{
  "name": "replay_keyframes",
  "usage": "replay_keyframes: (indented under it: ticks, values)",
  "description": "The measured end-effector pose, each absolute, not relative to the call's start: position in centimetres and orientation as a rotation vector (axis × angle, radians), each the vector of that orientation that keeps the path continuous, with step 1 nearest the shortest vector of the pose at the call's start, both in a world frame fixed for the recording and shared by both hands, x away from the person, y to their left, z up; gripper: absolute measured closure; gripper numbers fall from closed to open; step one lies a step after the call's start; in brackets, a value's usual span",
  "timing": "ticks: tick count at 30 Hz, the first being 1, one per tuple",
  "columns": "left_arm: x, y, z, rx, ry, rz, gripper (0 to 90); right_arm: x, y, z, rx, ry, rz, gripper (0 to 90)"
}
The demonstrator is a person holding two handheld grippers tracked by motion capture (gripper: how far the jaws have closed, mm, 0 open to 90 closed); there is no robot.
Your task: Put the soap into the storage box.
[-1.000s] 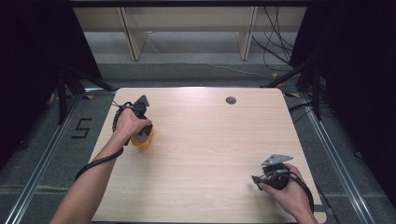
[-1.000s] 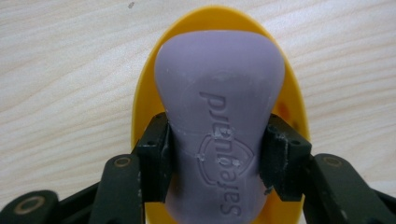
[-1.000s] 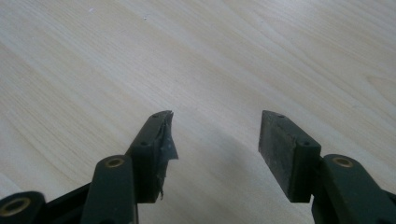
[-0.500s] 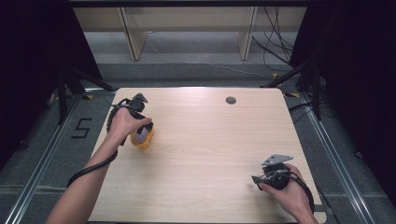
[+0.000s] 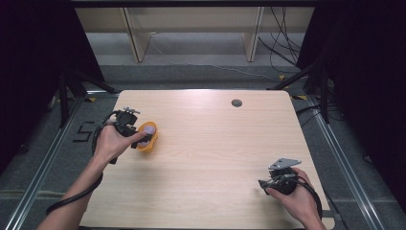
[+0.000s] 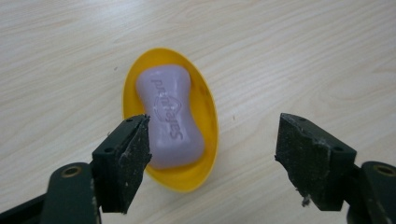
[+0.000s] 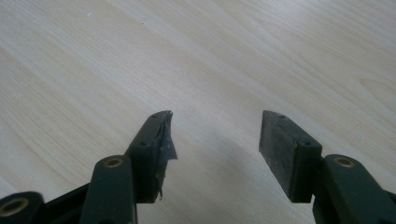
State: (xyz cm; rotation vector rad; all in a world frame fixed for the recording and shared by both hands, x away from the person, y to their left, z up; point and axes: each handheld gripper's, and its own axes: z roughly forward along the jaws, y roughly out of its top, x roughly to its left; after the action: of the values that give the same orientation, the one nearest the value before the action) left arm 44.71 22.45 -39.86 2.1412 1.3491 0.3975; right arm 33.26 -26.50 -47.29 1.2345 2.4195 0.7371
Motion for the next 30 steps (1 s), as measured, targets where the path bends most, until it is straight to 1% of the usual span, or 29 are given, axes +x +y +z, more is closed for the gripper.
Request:
replay_keyframes:
  ticks: [4, 5, 7, 9, 10, 11, 13, 16, 19, 23, 24, 25, 26, 30]
  values:
    - [42.7, 23.8, -40.4, 2.097, 1.309, 0.456, 26.6, 33.2, -26.4, -47.2, 1.257, 2.414, 0.74, 44.3]
    - [42.7, 23.8, -40.4, 2.097, 1.309, 0.456, 26.8, 33.2, -26.4, -47.2, 1.257, 2.414, 0.74, 44.3]
    - [41.3, 24.8, -41.1, 2.081, 1.293, 0.458, 26.8, 33.2, -26.5, -47.3, 1.235, 2.415, 0.738, 44.3]
    - [40.7, 25.1, -41.5, 2.079, 1.298, 0.456, 26.8, 33.2, -26.5, -47.3, 1.232, 2.415, 0.736, 44.3]
    - [40.0, 25.7, -41.9, 2.082, 1.293, 0.477, 27.8, 33.2, -26.4, -47.2, 1.232, 2.415, 0.736, 44.3]
    - [40.0, 25.7, -41.9, 2.082, 1.293, 0.477, 27.8, 33.2, -26.4, -47.2, 1.232, 2.415, 0.736, 44.3]
    - [38.8, 26.4, -42.8, 2.076, 1.312, 0.47, 27.8, 33.2, -26.5, -47.2, 1.234, 2.412, 0.736, 44.3]
    - [37.9, 26.9, -43.5, 2.068, 1.314, 0.477, 28.2, 33.2, -26.5, -47.2, 1.235, 2.413, 0.735, 44.2]
    - [36.6, 27.3, -44.5, 2.033, 1.317, 0.509, 28.4, 33.2, -26.4, -47.3, 1.234, 2.41, 0.739, 44.2]
    - [35.6, 27.6, -45.5, 2.049, 1.303, 0.497, 28.5, 33.2, -26.5, -47.2, 1.232, 2.411, 0.734, 44.2]
    - [34.8, 27.8, -46.4, 2.059, 1.299, 0.482, 28.5, 33.2, -26.5, -47.2, 1.232, 2.41, 0.734, 44.1]
    - [34.8, 27.8, -46.4, 2.059, 1.299, 0.482, 28.5, 33.2, -26.4, -47.1, 1.25, 2.409, 0.737, 44.1]
    - [34.1, 28.1, -47.4, 2.065, 1.302, 0.484, 28.9, 33.2, -26.4, -47.2, 1.251, 2.41, 0.74, 44.1]
    - [33.2, 28.5, -48.8, 2.029, 1.327, 0.477, 31.1, 33.2, -26.4, -47.2, 1.245, 2.41, 0.738, 44.1]
